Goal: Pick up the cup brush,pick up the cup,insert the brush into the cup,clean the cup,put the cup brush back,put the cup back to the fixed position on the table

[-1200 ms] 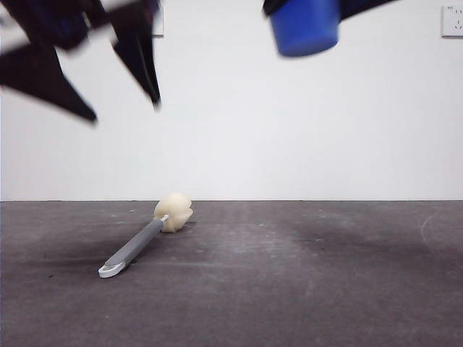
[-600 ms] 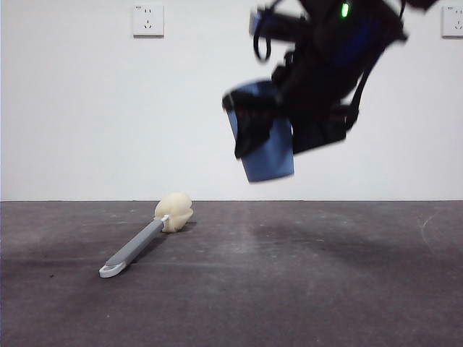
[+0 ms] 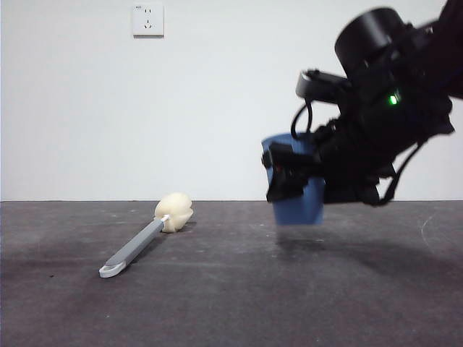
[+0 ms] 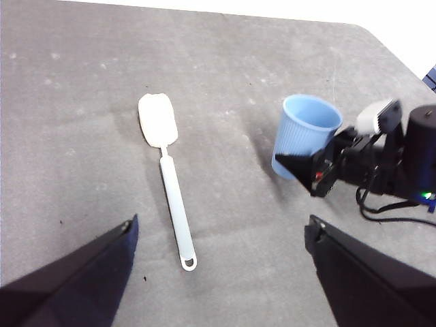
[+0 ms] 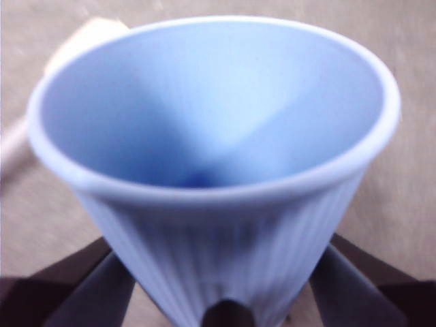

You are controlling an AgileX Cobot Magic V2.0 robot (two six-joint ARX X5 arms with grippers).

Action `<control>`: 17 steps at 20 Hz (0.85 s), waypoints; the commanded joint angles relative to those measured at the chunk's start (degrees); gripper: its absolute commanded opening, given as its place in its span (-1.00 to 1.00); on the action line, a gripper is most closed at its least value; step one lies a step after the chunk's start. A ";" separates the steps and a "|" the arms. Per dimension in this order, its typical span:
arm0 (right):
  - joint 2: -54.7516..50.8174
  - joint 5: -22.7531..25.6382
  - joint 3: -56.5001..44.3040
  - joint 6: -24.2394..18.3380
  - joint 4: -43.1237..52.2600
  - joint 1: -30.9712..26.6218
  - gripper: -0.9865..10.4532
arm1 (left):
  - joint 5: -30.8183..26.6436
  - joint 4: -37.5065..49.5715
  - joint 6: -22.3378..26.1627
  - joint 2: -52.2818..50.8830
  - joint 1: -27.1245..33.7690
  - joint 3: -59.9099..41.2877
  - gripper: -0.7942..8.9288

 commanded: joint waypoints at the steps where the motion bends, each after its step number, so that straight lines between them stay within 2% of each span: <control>1: 2.56 -2.03 -0.63 -0.52 3.85 -0.96 -0.85 | -0.13 0.15 0.66 -0.17 -0.22 -0.55 0.01; 5: 7.17 -2.93 -0.63 -0.90 6.40 -1.55 -0.85 | -0.15 0.02 0.63 -0.17 -0.22 -0.55 0.01; 11: 8.39 -4.61 -0.63 -2.89 3.85 -1.46 -0.80 | -0.57 -0.33 0.66 -0.17 -0.22 -0.55 0.01; 14: 8.37 -4.55 -0.63 -2.89 1.40 -1.38 -0.42 | -0.59 -0.35 0.66 -0.17 -0.22 -0.55 0.01; 17: 8.02 -4.44 -0.63 -2.86 -1.11 -1.36 -0.25 | -0.59 -0.37 0.66 -0.17 -0.22 -0.55 0.01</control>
